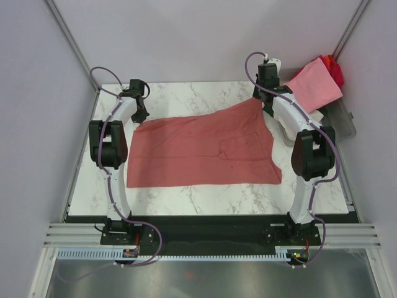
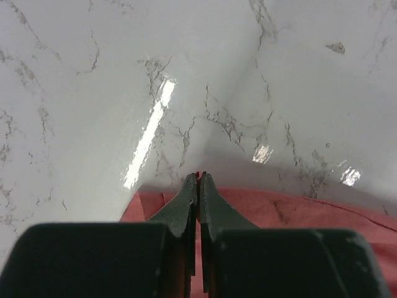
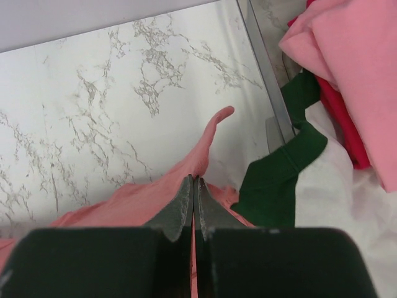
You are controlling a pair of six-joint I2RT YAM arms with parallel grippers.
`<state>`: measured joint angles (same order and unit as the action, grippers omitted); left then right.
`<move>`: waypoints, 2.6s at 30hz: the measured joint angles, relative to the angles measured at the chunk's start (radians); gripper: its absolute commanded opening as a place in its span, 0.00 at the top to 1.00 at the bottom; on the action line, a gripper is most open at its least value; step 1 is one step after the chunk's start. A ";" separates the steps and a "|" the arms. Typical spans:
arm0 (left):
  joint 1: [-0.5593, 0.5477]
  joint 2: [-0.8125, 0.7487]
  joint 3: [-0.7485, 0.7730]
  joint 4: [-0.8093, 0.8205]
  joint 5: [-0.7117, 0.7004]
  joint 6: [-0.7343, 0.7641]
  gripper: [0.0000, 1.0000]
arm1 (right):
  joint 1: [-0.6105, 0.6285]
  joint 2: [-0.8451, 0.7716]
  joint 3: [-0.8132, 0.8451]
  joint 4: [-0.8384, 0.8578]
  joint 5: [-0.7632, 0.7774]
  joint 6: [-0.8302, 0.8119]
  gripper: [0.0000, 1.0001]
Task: Fold and stack the t-shirts
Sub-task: Fold the tshirt
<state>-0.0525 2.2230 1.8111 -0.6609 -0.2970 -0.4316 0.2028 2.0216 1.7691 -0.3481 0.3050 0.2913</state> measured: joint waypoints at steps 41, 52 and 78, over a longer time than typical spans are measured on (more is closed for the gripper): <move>0.024 -0.545 -0.607 0.227 -0.035 0.000 0.98 | 0.104 -0.549 -0.582 0.017 0.066 0.040 1.00; 0.024 -0.628 -0.713 0.253 -0.044 -0.042 0.98 | 0.161 -0.652 -0.716 0.004 0.127 0.061 1.00; 0.095 -0.774 -0.982 0.294 0.019 -0.160 0.28 | 0.239 -1.115 -1.164 -0.025 0.169 0.203 0.40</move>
<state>0.0425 1.4487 0.8288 -0.3668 -0.2779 -0.5919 0.4416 0.9066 0.6056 -0.3729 0.4736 0.4946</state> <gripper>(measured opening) 0.687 0.595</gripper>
